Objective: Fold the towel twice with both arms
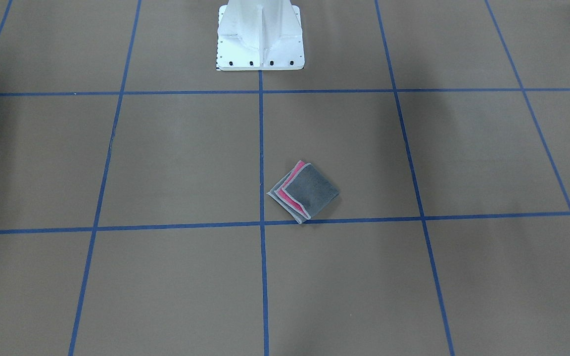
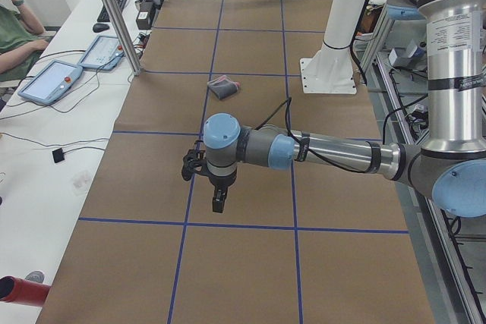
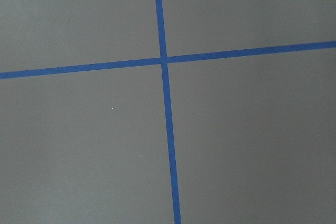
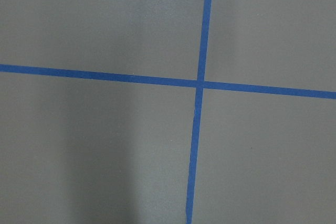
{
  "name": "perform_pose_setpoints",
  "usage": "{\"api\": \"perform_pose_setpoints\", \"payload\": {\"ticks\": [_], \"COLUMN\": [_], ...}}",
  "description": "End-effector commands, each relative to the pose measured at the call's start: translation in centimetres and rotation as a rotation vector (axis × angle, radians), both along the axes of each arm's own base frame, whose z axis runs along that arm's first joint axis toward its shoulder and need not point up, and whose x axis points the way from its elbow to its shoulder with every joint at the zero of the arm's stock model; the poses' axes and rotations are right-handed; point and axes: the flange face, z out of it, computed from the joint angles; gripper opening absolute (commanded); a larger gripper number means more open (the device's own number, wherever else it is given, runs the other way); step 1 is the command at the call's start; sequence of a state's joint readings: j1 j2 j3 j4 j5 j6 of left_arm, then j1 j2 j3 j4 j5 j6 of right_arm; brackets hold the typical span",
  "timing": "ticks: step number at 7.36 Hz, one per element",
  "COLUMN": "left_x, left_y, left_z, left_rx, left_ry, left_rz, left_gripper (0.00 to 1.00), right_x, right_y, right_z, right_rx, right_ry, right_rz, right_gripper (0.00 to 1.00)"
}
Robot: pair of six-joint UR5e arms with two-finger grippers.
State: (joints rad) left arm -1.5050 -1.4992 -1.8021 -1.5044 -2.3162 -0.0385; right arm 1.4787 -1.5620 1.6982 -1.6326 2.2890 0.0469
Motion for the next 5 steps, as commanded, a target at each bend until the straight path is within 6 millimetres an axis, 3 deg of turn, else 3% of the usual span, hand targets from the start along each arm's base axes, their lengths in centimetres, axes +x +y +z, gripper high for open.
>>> {"api": "perform_pose_setpoints", "payload": {"ticks": [1, 5], "left_x": [0.2, 0.2], "left_y": [-2.3, -2.7], "left_z": [1.4, 2.6], "left_rx": [-0.038, -0.055], "left_ry": [-0.003, -0.004], "left_rz": [0.005, 0.008], "left_gripper": [1.0, 1.0], "right_x": [0.0, 0.2], "right_y": [0.0, 0.1], "right_z": [0.0, -0.1], "right_rx": [-0.002, -0.008], "right_ry": [-0.001, -0.03], "right_rz": [0.002, 0.009], "right_gripper": [0.99, 0.99]}}
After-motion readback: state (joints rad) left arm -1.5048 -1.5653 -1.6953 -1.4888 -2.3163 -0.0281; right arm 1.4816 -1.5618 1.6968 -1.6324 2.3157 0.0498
